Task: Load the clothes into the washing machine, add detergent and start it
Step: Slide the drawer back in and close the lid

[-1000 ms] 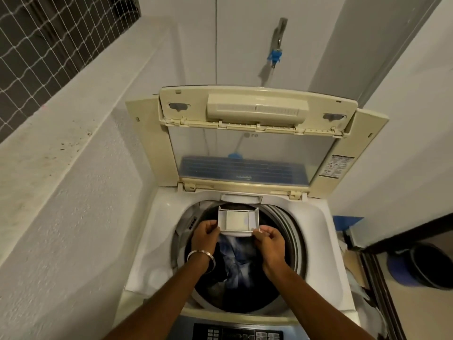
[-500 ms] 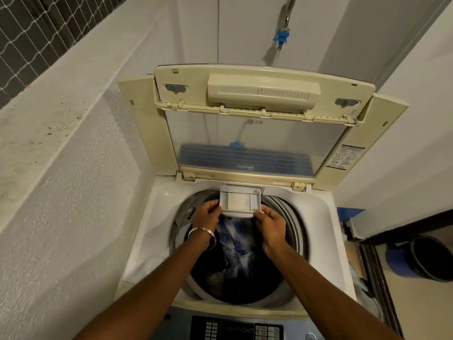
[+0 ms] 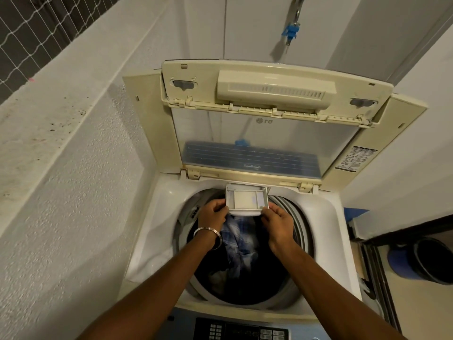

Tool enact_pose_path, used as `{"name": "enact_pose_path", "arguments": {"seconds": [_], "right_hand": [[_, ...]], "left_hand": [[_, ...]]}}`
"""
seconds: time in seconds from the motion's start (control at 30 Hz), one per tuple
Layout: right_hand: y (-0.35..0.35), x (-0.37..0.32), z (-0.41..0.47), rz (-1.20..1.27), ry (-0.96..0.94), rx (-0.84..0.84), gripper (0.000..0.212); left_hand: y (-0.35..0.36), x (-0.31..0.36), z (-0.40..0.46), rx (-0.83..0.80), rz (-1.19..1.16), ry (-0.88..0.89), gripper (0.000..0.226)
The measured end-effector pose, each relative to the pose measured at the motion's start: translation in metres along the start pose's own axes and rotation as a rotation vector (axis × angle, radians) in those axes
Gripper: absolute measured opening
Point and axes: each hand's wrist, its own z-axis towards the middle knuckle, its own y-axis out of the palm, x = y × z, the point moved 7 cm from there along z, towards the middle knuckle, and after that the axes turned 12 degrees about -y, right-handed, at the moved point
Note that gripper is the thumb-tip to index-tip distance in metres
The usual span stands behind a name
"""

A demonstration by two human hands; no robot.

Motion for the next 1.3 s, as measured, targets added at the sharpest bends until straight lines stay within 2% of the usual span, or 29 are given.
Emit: {"name": "enact_pose_path", "arguments": {"seconds": [0.27, 0.77, 1.03, 1.2, 1.3], "right_hand": [[0.003, -0.001, -0.006, 0.021, -0.007, -0.021, 0.021], [0.007, -0.019, -0.022, 0.051, 0.016, 0.042, 0.013], [0.01, -0.024, -0.024, 0.044, 0.051, 0.124, 0.012], [0.011, -0.027, -0.023, 0.035, 0.042, 0.153, 0.004], [0.013, -0.032, -0.017, 0.014, 0.022, 0.157, 0.016]], "left_hand": [[-0.003, 0.001, 0.002, 0.021, 0.075, 0.033, 0.027], [-0.001, 0.006, -0.001, -0.001, -0.026, -0.005, 0.03], [-0.001, 0.013, -0.001, 0.071, -0.049, 0.009, 0.027], [-0.004, 0.02, -0.004, 0.124, -0.05, 0.028, 0.027], [-0.007, 0.031, -0.002, 0.174, -0.056, 0.042, 0.026]]}}
